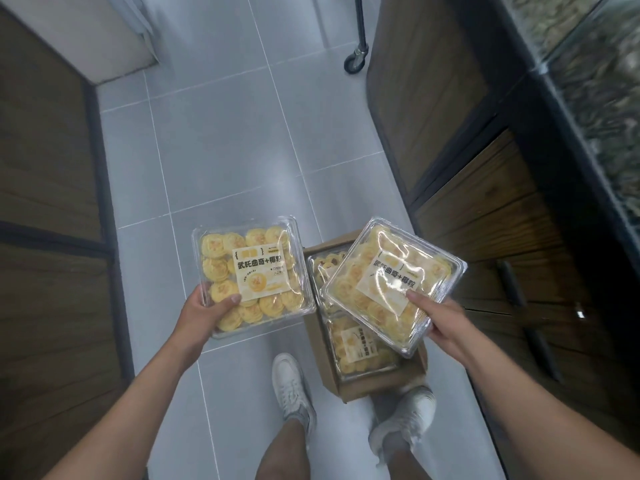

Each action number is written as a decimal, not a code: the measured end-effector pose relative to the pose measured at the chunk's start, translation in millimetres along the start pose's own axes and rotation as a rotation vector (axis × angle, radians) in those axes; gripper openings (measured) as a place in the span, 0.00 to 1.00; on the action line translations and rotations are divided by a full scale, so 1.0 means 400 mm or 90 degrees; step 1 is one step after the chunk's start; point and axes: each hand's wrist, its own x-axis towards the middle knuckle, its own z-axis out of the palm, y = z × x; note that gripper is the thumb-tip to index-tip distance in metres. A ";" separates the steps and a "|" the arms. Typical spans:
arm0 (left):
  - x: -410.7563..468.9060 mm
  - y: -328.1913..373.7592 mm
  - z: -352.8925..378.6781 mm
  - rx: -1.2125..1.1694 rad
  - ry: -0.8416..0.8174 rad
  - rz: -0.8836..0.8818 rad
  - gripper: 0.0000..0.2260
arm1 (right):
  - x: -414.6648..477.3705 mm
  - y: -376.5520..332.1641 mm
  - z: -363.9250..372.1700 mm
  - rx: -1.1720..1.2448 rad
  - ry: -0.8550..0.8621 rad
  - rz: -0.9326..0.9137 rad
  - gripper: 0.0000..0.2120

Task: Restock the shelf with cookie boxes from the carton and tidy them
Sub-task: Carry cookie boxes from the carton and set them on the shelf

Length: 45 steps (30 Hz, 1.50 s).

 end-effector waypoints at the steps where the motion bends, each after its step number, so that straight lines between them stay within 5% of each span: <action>1: -0.028 0.023 -0.004 -0.003 0.001 0.004 0.24 | -0.035 -0.027 -0.006 0.003 -0.007 -0.005 0.22; 8: -0.180 0.196 -0.054 -0.005 -0.051 0.037 0.31 | -0.316 -0.200 -0.011 -0.041 -0.058 -0.044 0.27; 12: -0.250 0.319 -0.063 0.040 -0.111 0.087 0.20 | -0.491 -0.273 0.002 -0.050 -0.093 -0.086 0.26; 16: -0.326 0.459 -0.052 0.101 -0.214 0.140 0.16 | -0.659 -0.318 0.003 -0.049 -0.069 -0.151 0.38; 18: -0.365 0.523 -0.037 0.111 -0.293 0.146 0.20 | -0.741 -0.326 -0.008 -0.035 -0.065 -0.175 0.41; 23: -0.451 0.640 0.023 0.136 -0.411 0.212 0.44 | -0.938 -0.341 -0.061 0.009 -0.029 -0.244 0.25; 27: -0.530 0.699 0.107 0.163 -0.481 0.266 0.45 | -1.066 -0.332 -0.119 -0.008 0.020 -0.296 0.24; 31: -0.623 0.707 0.199 0.172 -0.518 0.295 0.32 | -1.184 -0.281 -0.173 0.034 0.076 -0.333 0.20; 37: -0.777 0.638 0.342 0.196 -0.575 0.327 0.45 | -1.294 -0.122 -0.313 0.171 0.221 -0.394 0.17; 45: -1.033 0.442 0.519 0.237 -0.642 0.333 0.43 | -1.445 0.125 -0.555 0.213 0.350 -0.441 0.40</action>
